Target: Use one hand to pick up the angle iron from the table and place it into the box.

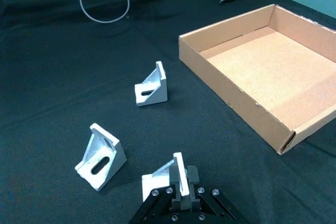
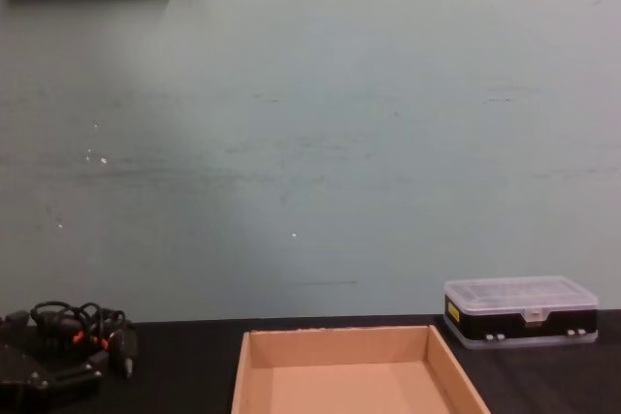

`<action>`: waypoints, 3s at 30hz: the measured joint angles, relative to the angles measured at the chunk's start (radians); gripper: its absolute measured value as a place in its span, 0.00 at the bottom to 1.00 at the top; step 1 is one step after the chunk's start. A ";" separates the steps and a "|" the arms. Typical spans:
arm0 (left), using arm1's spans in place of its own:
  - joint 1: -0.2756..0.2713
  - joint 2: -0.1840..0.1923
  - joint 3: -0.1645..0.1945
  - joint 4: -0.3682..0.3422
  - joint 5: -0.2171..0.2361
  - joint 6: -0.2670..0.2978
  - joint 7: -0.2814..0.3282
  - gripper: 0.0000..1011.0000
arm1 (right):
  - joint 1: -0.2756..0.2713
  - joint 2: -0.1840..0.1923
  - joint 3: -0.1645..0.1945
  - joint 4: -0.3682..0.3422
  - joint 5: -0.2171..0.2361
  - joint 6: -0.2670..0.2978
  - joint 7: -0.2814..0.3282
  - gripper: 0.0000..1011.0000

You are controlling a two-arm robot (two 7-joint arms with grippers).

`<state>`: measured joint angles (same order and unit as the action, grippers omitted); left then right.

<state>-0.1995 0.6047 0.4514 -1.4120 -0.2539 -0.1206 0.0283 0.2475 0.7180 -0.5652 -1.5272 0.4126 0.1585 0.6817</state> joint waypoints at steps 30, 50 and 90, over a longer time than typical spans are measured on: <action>0.000 0.000 0.000 0.000 0.000 0.000 0.000 1.00 | -0.084 0.029 0.088 -0.095 0.034 -0.043 -0.058 0.09; 0.000 0.000 0.000 0.000 0.000 0.000 0.000 1.00 | -0.020 -0.049 0.127 -0.110 -0.020 -0.049 -0.146 0.09; 0.000 0.000 0.000 0.000 0.000 0.000 0.000 1.00 | 0.336 -0.411 0.048 0.481 -0.220 -0.039 -0.182 0.09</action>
<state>-0.1996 0.6047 0.4514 -1.4120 -0.2539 -0.1206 0.0283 0.5835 0.3069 -0.5174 -1.0465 0.1924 0.1191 0.4992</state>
